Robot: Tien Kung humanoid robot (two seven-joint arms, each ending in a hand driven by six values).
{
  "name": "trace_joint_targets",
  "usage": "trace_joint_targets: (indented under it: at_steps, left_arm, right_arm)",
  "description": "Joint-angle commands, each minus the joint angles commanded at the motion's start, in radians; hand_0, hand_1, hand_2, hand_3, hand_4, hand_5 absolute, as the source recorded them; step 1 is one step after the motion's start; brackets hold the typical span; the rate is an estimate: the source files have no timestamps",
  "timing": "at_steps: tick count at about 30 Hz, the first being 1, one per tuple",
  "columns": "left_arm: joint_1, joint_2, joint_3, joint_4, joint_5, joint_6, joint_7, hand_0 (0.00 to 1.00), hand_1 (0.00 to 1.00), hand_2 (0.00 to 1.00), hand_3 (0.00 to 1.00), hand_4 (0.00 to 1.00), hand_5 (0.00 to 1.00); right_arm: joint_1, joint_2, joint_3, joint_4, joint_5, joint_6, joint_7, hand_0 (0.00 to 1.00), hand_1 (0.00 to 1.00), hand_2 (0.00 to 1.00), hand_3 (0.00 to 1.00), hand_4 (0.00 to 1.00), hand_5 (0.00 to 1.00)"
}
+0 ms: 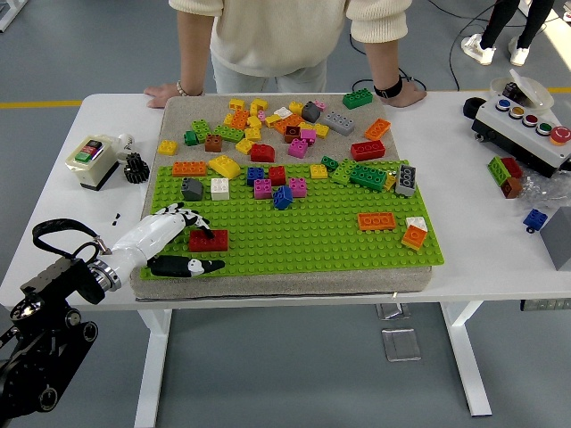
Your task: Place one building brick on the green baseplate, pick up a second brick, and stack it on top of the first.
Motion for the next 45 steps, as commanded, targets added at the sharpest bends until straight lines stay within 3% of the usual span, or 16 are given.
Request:
trace_joint_targets:
  at_steps: [15,20,22,28,45]
  left_arm:
    - [-0.004,-0.008,0.002,0.027,0.000,0.014,0.000,0.998,0.901,0.808,0.602,0.998,0.769]
    - [-0.001,-0.004,-0.009,-0.009,0.000,0.003,-0.001,0.998,0.901,0.808,0.602,0.998,0.769]
    - [0.001,0.001,-0.022,-0.054,0.000,-0.004,-0.001,0.998,0.894,0.799,0.602,0.998,0.767]
    - [-0.010,0.006,-0.033,-0.120,0.000,-0.016,0.001,0.998,0.882,0.787,0.601,0.998,0.765]
    - [-0.079,0.007,-0.036,-0.104,0.000,0.008,0.006,0.998,0.810,0.733,0.663,0.998,0.768]
  right_arm:
    - [-0.001,0.001,-0.007,0.000,0.005,0.001,0.000,0.743,0.666,0.715,0.595,0.919,0.498]
    - [0.000,-0.001,-0.005,0.000,0.005,0.002,-0.001,0.743,0.666,0.715,0.595,0.919,0.498]
    - [0.000,-0.001,-0.003,0.000,0.005,0.002,0.000,0.739,0.666,0.716,0.595,0.920,0.499]
    - [0.000,0.000,-0.004,0.000,0.007,0.002,0.003,0.740,0.666,0.717,0.596,0.920,0.499]
    - [0.005,-0.005,0.001,0.000,0.012,0.012,-0.006,0.742,0.666,0.714,0.597,0.921,0.501]
